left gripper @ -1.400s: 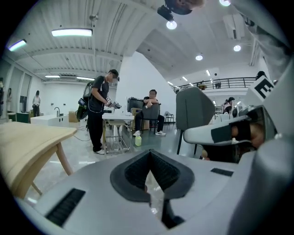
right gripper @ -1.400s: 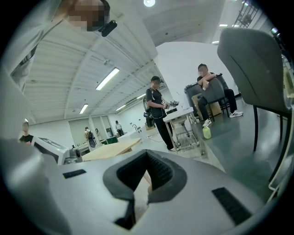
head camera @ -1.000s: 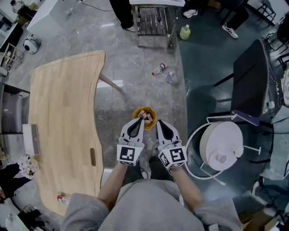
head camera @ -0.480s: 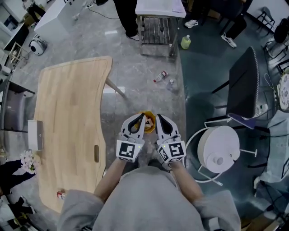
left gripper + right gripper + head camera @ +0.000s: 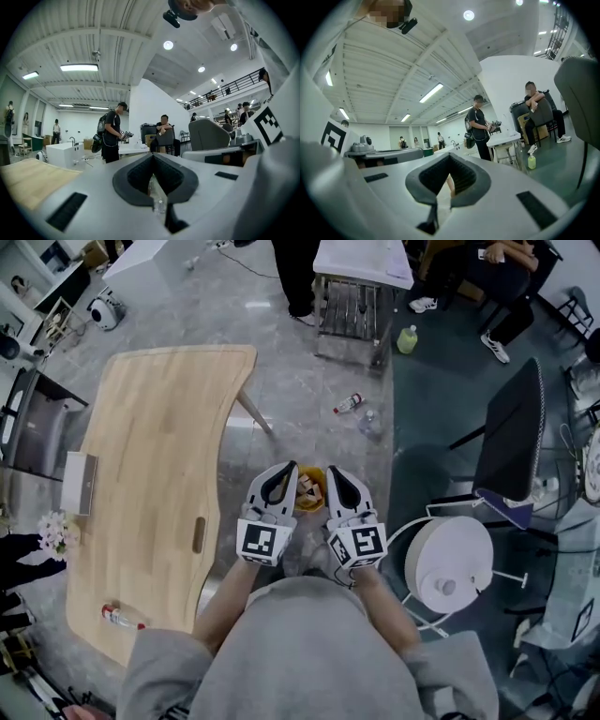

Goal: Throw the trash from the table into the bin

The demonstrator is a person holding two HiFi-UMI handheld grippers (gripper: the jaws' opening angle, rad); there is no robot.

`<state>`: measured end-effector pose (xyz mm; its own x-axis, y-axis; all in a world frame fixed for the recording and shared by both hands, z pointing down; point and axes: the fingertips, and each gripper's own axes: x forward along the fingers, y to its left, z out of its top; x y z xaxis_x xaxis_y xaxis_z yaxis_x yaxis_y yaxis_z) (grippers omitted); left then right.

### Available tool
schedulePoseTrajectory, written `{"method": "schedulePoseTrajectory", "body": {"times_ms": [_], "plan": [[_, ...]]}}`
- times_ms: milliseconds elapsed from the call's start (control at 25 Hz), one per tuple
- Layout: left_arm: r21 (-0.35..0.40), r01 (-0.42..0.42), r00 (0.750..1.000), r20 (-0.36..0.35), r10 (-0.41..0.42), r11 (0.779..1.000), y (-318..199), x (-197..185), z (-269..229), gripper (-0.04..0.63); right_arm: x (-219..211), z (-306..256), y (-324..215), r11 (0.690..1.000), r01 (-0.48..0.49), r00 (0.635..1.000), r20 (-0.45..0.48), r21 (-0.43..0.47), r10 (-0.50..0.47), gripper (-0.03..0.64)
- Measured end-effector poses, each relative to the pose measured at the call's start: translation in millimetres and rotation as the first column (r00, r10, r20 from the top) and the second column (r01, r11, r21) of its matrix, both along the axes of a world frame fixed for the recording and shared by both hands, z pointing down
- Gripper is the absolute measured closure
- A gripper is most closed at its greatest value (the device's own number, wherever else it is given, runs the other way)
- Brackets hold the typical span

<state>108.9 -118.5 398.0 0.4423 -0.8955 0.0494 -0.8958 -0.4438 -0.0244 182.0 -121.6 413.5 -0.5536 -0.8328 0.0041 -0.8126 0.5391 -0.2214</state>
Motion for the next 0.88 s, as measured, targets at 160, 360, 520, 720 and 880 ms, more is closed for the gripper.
{"method": "schedulePoseTrajectory", "body": {"times_ms": [160,360,520,720,880], "plan": [[0.006,0.071,0.997,0.001,-0.071,0.997,11.6,-8.0,-2.9,0.591,-3.6,-5.0,9.7,0.999,0.048,0.999,0.002,0.008,-0.049,0.614],[0.013,0.144,0.990,0.004,-0.144,0.989,32.3,-23.8,-10.1,0.591,-16.0,-14.0,23.3,0.994,0.109,0.994,0.002,0.028,-0.109,0.614],[0.021,0.211,0.977,0.021,-0.211,0.977,54.9,-52.1,-13.6,0.591,-43.7,-19.3,38.9,0.986,0.162,0.987,0.009,0.037,-0.163,0.614],[0.027,0.302,0.952,0.032,-0.303,0.953,96.5,-95.1,-16.0,0.591,-93.9,-24.4,71.3,0.964,0.262,0.965,0.004,0.043,-0.262,0.614],[0.023,0.399,0.916,0.032,-0.400,0.916,142.2,-141.0,-16.4,0.591,-142.7,-27.3,107.5,0.934,0.356,0.934,0.003,0.039,-0.356,0.614]]}}
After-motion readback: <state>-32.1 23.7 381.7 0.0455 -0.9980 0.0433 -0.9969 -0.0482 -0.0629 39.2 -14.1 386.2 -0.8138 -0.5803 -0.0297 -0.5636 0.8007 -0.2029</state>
